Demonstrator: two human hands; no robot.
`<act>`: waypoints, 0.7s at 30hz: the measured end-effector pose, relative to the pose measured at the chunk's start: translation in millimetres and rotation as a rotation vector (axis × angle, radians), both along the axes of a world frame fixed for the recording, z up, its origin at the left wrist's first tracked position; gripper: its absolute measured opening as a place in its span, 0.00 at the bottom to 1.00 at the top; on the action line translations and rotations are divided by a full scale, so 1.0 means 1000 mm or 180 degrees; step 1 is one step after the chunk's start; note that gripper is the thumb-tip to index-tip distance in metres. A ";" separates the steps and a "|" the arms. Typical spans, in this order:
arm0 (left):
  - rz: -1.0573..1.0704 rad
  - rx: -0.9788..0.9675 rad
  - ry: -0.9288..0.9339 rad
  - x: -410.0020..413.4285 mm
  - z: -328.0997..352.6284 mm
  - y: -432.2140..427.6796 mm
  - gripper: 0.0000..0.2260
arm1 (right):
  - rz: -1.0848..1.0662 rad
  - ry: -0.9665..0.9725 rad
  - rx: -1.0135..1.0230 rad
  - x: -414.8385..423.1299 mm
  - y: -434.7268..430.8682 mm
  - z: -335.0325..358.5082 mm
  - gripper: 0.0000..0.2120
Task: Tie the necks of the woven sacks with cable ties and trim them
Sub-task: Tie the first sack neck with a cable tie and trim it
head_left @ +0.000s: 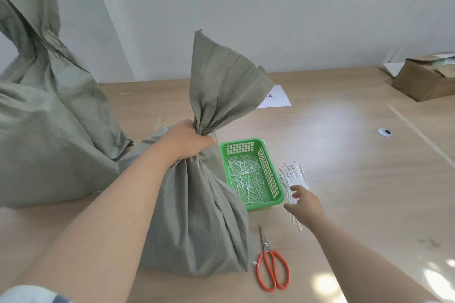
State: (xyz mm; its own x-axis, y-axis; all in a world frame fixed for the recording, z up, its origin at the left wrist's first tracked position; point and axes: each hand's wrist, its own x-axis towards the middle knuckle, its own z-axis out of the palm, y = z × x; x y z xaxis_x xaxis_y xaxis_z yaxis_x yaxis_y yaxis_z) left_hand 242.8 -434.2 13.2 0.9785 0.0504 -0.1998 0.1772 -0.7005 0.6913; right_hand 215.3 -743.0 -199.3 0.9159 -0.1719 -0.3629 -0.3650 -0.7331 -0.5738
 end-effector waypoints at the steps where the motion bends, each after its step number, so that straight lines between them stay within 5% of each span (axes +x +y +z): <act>1: 0.0023 0.0011 0.0001 0.001 0.000 -0.001 0.11 | 0.0001 0.0096 -0.0087 0.000 -0.004 -0.005 0.29; 9: 0.0067 0.0008 -0.0025 0.005 -0.002 -0.005 0.08 | 0.0054 0.0579 -0.0678 0.010 -0.020 -0.051 0.34; 15: 0.0118 -0.0001 -0.0055 0.009 -0.005 -0.005 0.09 | 0.0167 0.0455 -0.1161 0.018 -0.006 -0.066 0.12; 19: 0.0134 -0.0028 -0.0030 0.008 -0.006 -0.002 0.03 | 0.0119 0.0505 -0.1333 0.022 -0.005 -0.081 0.08; 21: 0.0126 -0.0020 -0.0039 0.009 -0.007 -0.001 0.08 | 0.0118 0.0538 -0.1386 0.022 -0.005 -0.086 0.08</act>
